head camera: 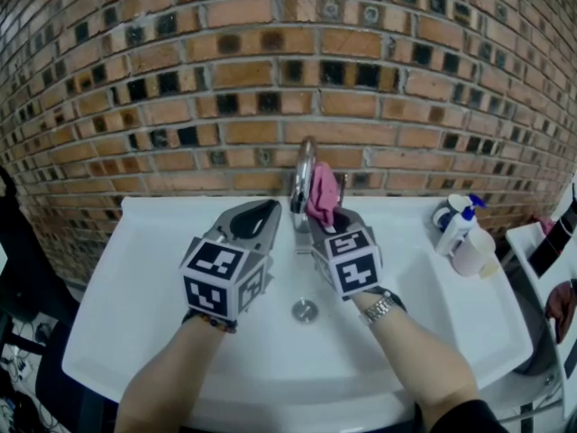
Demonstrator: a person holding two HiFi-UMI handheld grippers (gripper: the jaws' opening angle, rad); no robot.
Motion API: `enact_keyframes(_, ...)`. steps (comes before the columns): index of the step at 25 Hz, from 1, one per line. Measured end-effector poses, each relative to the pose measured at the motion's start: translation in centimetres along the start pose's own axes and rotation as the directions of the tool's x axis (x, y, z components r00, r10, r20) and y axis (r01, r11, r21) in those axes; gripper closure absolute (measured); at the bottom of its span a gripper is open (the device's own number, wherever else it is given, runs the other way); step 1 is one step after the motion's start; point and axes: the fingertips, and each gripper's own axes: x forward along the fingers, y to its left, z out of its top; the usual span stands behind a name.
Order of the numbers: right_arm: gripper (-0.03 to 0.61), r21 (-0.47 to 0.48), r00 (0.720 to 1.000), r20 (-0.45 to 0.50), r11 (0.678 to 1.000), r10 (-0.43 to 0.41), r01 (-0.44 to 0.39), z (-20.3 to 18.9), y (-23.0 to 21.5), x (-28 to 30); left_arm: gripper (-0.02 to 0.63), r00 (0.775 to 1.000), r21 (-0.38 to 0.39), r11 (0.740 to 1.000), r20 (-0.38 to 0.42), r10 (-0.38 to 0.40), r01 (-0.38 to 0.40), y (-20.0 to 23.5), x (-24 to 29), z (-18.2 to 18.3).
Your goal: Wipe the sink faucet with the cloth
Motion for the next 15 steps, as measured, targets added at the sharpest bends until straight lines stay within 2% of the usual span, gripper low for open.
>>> enact_keyframes(15,0.506,0.021,0.997,-0.052,0.998,0.062,-0.061,-2.4,1.8,0.1,0.588,1.0,0.007,1.0,-0.025,-0.016,0.016,-0.6,0.2,-0.9)
